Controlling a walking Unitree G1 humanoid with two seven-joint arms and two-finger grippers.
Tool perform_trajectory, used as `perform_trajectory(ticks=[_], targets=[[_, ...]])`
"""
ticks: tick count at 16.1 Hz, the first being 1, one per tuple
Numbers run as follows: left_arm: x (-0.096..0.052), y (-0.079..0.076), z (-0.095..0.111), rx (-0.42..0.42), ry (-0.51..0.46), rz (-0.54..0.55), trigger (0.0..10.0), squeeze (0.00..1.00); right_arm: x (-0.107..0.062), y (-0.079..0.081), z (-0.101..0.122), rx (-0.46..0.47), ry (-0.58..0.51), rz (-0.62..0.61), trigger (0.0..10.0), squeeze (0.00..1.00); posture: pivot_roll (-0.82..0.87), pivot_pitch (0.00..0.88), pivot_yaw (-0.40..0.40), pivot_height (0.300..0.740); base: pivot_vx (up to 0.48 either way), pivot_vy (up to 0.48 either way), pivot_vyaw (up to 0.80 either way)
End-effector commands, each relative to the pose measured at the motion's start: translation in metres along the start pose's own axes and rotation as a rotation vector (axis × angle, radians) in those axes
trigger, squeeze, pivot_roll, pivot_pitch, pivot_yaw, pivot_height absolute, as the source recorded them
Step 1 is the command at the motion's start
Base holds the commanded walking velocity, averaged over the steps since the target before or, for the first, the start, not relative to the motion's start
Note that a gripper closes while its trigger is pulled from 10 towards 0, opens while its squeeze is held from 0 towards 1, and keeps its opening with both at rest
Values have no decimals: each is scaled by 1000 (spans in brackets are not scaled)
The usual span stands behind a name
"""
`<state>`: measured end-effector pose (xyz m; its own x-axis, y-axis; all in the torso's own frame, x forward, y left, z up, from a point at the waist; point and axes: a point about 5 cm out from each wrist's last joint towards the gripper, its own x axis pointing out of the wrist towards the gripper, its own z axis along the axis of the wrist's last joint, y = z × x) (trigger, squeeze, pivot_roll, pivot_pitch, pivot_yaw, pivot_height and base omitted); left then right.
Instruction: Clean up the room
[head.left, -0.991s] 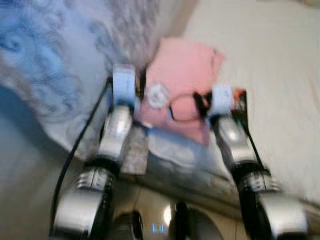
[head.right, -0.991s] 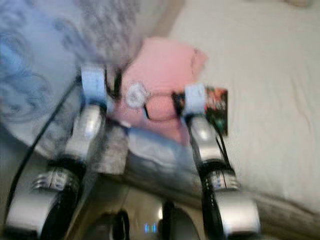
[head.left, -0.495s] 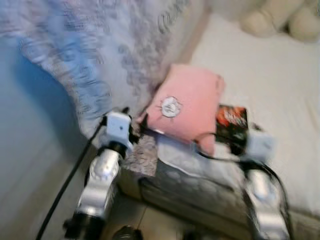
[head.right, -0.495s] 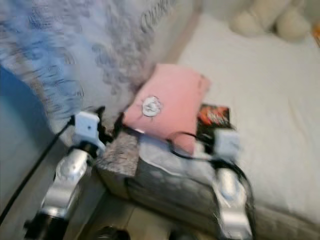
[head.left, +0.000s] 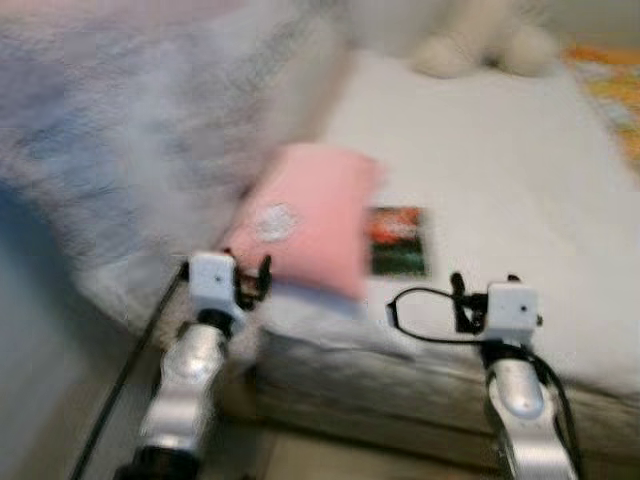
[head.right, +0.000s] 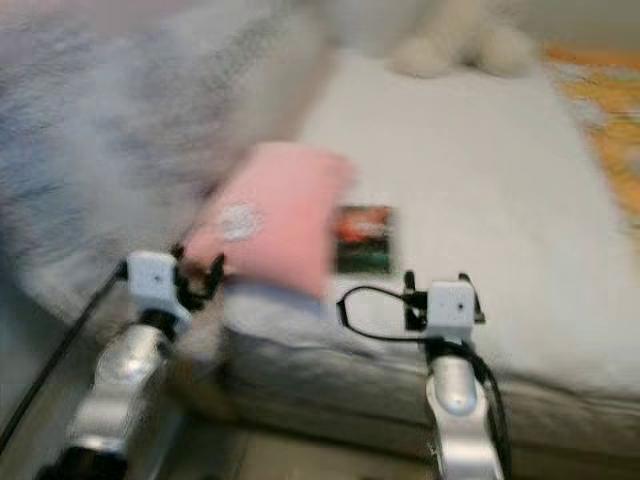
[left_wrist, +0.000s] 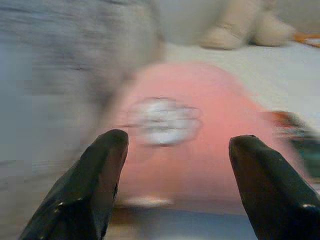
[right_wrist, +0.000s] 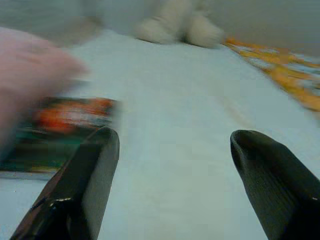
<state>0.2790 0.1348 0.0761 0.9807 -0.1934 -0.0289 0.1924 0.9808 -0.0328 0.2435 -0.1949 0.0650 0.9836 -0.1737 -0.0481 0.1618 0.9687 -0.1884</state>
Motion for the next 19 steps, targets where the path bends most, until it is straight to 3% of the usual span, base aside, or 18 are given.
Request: perform_trajectory(ticks=[1,6,10,14,15,19], targets=[[5,-2,6,7,-15,1,10000,0,7,9,8,14,-21,31,10000,0,-146,0,68,740,315,-360,0],[13,-6,15,-17,-52,13,10000,0,20,20,15,18,-33,90,10000,0,-151,0,70,740,324,-350,0],[7,-3,16,-92,-71,56,10000,0,19,25,11,28,-8,132,10000,0,-143,0,63,740,327,-348,0],[5,-1,18,-86,-94,41,10000,0,15,31,10,14,-15,182,10000,0,-140,0,60,740,327,-348,-759],[5,-3,20,-41,-113,29,10000,0,16,31,10,17,-16,187,10000,0,-142,0,58,740,0,0,-719],[6,-7,19,-56,-97,-4,10000,0,15,30,10,24,-22,199,10000,0,-145,0,59,740,0,240,-709]])
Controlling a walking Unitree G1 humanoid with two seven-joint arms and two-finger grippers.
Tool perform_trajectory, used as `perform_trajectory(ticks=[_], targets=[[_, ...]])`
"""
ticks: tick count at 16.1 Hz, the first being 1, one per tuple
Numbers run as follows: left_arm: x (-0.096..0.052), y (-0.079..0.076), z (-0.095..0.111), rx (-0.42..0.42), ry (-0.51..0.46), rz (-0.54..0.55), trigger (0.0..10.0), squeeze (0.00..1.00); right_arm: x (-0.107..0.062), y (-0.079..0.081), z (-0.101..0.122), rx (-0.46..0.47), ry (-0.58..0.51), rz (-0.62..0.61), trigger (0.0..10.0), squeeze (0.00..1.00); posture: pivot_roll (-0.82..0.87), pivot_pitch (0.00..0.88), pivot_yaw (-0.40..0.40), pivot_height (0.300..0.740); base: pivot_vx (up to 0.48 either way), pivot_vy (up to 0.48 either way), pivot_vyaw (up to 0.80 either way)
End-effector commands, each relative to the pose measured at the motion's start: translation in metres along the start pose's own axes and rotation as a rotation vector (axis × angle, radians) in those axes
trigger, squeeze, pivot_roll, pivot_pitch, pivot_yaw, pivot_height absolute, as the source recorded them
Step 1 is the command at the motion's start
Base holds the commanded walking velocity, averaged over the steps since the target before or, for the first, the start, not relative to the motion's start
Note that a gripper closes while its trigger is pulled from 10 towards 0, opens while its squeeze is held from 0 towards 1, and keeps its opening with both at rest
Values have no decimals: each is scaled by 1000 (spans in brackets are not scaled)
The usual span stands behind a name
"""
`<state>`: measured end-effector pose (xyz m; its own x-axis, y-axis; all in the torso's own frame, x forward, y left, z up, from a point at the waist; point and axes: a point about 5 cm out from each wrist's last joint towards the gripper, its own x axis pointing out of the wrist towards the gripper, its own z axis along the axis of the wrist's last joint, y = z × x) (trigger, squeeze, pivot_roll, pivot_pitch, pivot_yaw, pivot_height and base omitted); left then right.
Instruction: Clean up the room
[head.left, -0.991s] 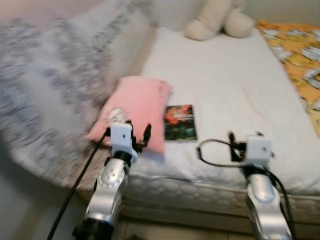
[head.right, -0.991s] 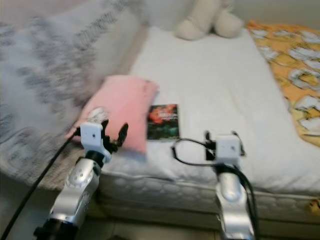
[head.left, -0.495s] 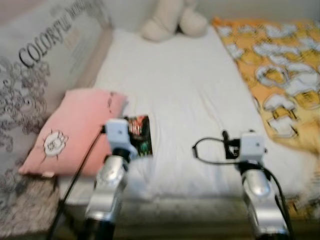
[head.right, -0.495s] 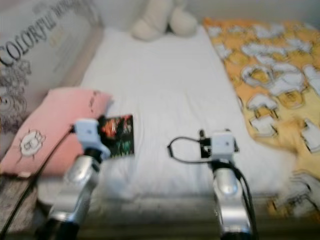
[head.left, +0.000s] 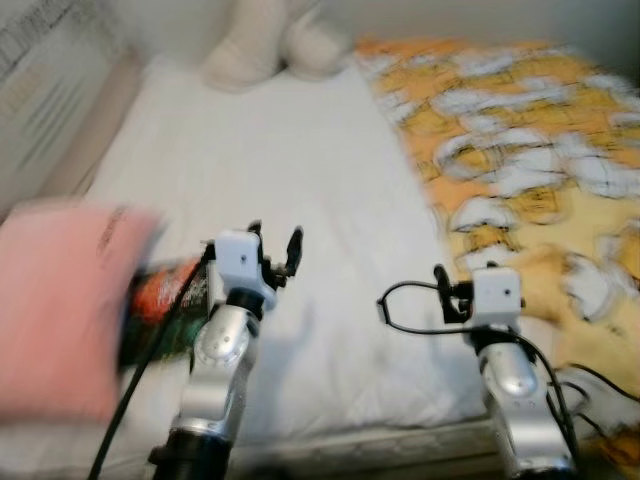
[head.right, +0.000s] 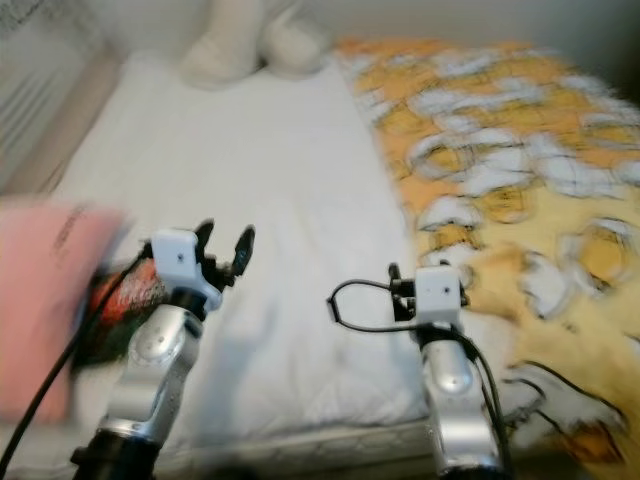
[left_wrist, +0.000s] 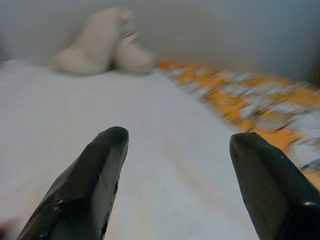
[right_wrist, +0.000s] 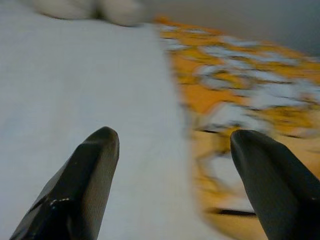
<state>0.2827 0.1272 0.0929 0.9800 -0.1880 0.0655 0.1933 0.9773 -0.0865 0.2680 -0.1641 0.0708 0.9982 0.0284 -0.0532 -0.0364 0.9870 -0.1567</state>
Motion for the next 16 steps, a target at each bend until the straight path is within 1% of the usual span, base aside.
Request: perform_trajectory(ticks=[1,2,4,5,6,7,9,10,11,12,14,16], targets=[[1,0,2,5,-1,-10,10000,0,-4,-2,-4,3,8,-2,10000,0,-145,0,59,740,0,480,-706],[0,-1,1,22,3,-22,10000,0,-5,-2,-5,9,9,0,10000,0,-143,0,60,740,0,480,-706],[2,-3,-3,41,33,-35,10000,0,-5,-1,-6,24,10,-1,10000,0,-142,0,61,740,0,0,-703],[3,-1,-6,64,49,-12,10000,0,-5,-2,-7,26,12,-3,10000,0,-143,0,64,740,0,0,-706],[4,1,-8,58,63,-2,10000,27,-6,-2,-8,31,16,-8,10000,0,-144,0,64,740,0,0,-700],[3,1,-9,49,67,-3,10000,1000,-6,-3,-9,32,17,-12,10000,0,-145,0,65,740,0,0,-706],[4,0,-15,51,108,3,10000,1000,-9,-12,-13,48,29,-66,10000,0,-153,0,66,740,0,0,-703],[5,-1,-14,52,100,3,10000,765,-10,-13,-14,48,34,-72,10000,0,-154,0,66,740,0,0,-706],[5,-3,-14,46,93,-14,10000,0,-10,-14,-15,52,35,-84,10000,0,-157,0,65,740,0,0,-700],[5,-3,-14,25,95,-6,10000,0,-12,-16,-15,49,28,-100,10000,0,-157,0,65,740,0,-375,-631],[5,-2,-17,-25,103,17,10000,0,-13,-16,-17,52,42,-110,10000,0,-166,0,67,740,0,-457,0],[4,-1,-18,-30,98,24,10000,0,-13,-16,-17,63,41,-109,10000,0,-167,0,67,740,126,-411,0]])
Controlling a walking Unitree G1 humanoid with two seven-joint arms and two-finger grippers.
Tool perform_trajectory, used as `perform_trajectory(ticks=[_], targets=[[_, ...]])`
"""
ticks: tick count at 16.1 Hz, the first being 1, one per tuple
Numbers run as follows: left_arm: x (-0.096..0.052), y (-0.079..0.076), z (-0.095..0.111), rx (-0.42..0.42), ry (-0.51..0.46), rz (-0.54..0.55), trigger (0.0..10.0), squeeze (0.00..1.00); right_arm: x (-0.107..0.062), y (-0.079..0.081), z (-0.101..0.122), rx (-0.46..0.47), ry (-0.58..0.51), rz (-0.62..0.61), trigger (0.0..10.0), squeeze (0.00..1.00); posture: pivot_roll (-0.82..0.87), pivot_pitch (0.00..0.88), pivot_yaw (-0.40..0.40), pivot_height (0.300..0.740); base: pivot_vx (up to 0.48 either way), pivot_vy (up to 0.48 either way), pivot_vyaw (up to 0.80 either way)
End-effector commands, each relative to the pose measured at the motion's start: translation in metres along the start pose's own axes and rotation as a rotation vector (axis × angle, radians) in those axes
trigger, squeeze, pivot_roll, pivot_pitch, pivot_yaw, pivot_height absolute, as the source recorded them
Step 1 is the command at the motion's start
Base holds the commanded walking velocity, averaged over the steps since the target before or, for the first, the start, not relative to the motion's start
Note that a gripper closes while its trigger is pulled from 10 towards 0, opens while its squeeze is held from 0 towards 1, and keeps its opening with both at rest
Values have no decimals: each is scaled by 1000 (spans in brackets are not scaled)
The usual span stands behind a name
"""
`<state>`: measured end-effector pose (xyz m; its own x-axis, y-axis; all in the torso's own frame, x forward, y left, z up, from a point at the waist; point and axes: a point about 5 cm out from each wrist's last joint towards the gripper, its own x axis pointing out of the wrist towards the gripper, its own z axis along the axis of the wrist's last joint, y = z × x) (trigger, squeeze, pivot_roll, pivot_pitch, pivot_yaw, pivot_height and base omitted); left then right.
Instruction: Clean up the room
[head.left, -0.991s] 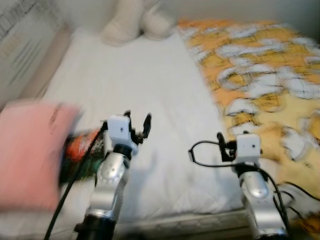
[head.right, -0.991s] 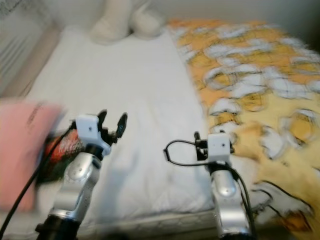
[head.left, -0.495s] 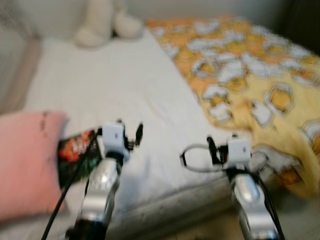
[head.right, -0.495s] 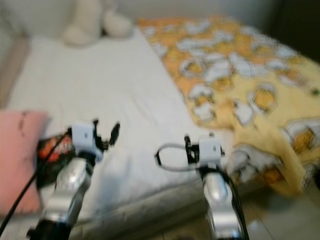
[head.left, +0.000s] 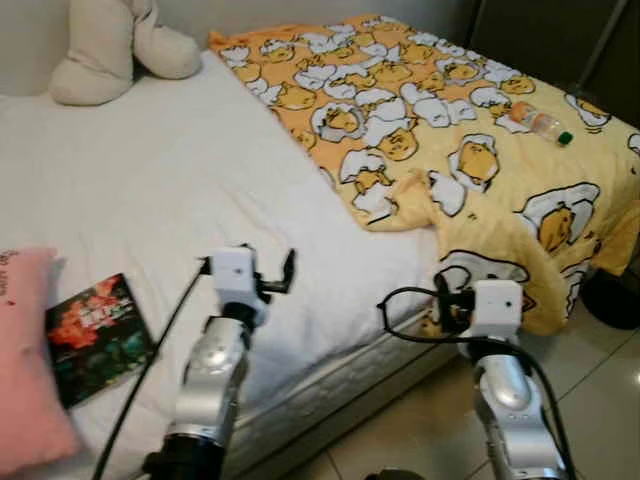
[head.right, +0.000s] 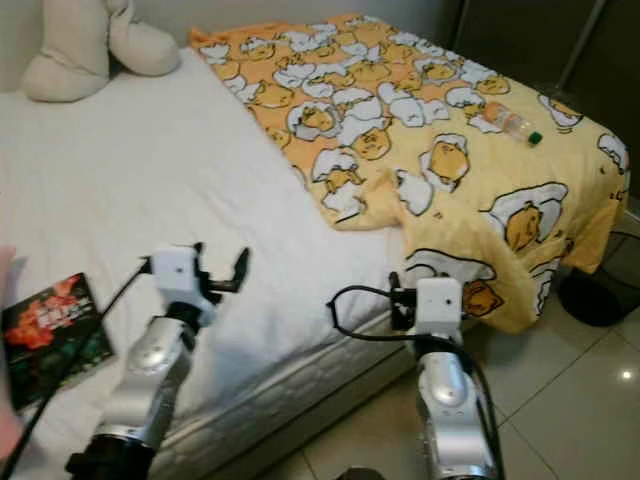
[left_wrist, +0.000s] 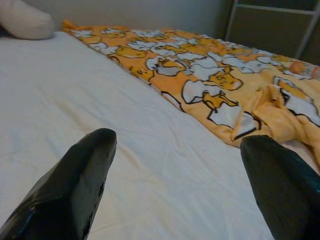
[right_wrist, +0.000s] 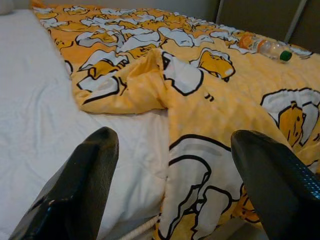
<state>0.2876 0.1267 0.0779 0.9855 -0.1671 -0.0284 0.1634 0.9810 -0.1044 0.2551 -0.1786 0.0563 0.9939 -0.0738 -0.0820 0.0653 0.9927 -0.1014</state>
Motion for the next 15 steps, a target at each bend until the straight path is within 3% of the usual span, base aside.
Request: perform_trajectory(ticks=[1,10,15], targets=[[0,-3,-3,-20,7,-8,10000,0,0,-4,0,9,1,-11,10000,0,-167,0,66,740,251,-405,0],[2,-5,-5,-24,15,-2,10000,0,-2,1,-8,-13,46,49,10000,0,-167,0,62,740,282,-384,-565],[9,-3,-7,-44,46,58,10000,0,-1,4,-6,-14,34,62,10000,0,-172,0,64,740,383,-242,0]])
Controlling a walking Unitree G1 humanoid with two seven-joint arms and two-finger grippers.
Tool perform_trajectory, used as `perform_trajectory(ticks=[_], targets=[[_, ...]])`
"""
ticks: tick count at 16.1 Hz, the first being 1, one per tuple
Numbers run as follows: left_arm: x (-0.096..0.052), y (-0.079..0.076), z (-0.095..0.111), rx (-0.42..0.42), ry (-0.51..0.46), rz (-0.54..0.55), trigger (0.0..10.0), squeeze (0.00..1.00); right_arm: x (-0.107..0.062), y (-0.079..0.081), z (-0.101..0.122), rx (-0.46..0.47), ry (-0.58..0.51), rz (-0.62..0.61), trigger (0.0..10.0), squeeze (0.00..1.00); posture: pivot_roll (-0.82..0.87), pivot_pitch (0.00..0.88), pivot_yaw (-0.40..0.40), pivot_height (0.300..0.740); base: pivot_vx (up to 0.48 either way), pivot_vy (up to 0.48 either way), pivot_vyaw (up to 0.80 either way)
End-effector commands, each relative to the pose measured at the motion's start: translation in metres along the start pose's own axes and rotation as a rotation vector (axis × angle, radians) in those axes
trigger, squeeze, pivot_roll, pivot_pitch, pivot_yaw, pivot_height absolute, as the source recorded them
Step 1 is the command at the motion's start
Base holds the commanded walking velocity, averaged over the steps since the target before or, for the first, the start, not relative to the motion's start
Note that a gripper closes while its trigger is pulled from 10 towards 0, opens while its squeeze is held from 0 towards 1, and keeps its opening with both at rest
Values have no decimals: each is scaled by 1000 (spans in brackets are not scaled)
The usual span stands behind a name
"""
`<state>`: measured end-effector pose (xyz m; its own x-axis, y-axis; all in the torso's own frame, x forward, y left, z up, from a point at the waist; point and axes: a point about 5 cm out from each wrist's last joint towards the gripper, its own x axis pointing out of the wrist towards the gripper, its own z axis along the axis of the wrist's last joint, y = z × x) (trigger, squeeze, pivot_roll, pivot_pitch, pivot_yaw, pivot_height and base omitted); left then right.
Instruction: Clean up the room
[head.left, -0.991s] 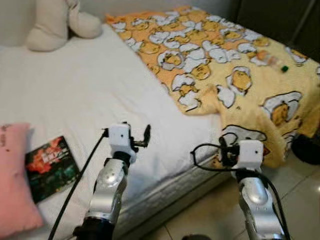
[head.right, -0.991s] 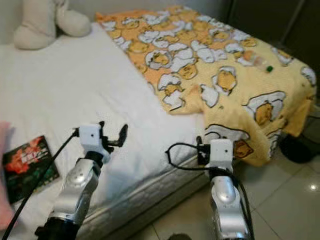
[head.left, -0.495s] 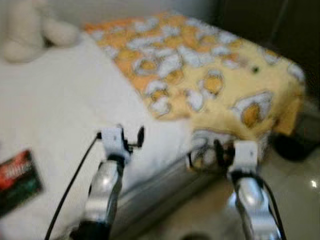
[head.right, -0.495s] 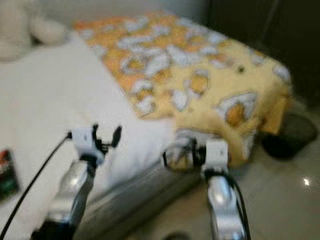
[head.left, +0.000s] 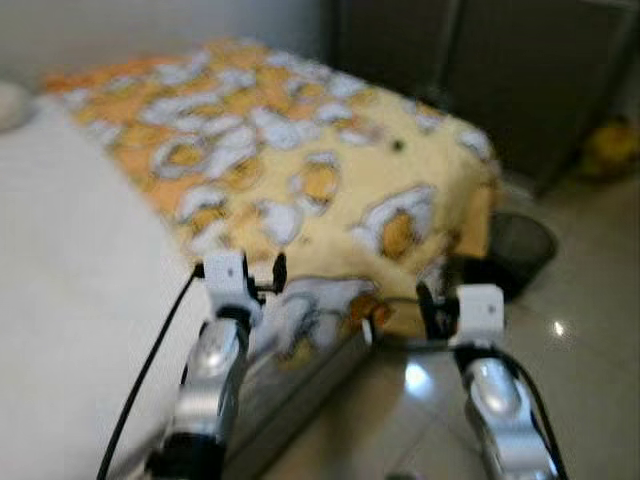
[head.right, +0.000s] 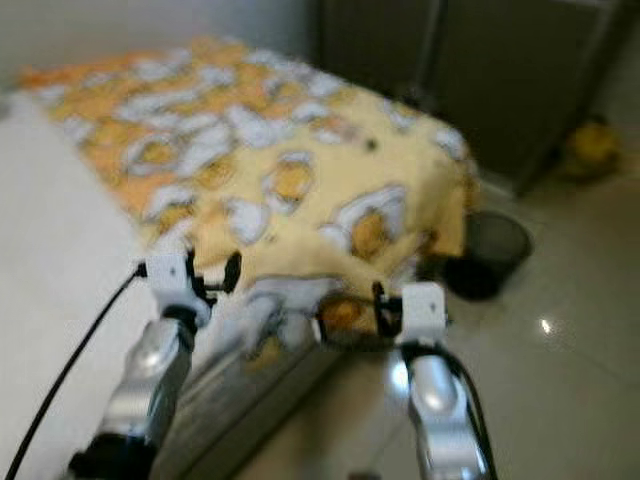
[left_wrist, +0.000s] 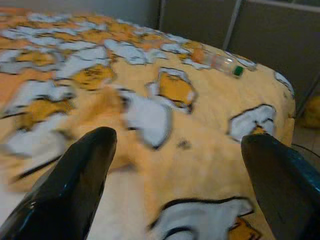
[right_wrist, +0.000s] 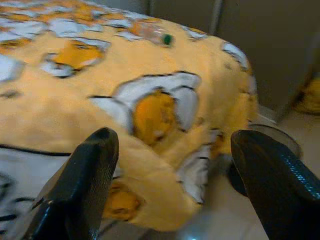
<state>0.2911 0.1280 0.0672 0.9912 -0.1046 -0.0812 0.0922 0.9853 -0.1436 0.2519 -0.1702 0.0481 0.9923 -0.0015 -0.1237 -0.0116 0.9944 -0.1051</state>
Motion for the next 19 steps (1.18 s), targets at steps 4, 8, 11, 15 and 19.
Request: perform_trajectory(ticks=[4,8,11,15,19], targets=[[13,7,-1,84,55,113,10000,0,4,-3,2,-1,-4,-2,10000,0,-171,0,68,740,240,0,0],[16,11,5,78,25,129,10000,0,6,3,4,8,-9,63,10000,0,-168,0,68,740,0,0,252],[18,11,8,87,14,136,10000,0,7,1,1,12,3,44,10000,0,-164,0,66,740,0,0,367],[19,12,8,91,16,129,10000,0,10,2,2,36,-1,54,10000,0,-165,0,70,740,0,0,0],[20,12,8,92,20,122,10000,0,11,3,1,42,6,53,10000,0,-163,0,72,740,0,0,0]])
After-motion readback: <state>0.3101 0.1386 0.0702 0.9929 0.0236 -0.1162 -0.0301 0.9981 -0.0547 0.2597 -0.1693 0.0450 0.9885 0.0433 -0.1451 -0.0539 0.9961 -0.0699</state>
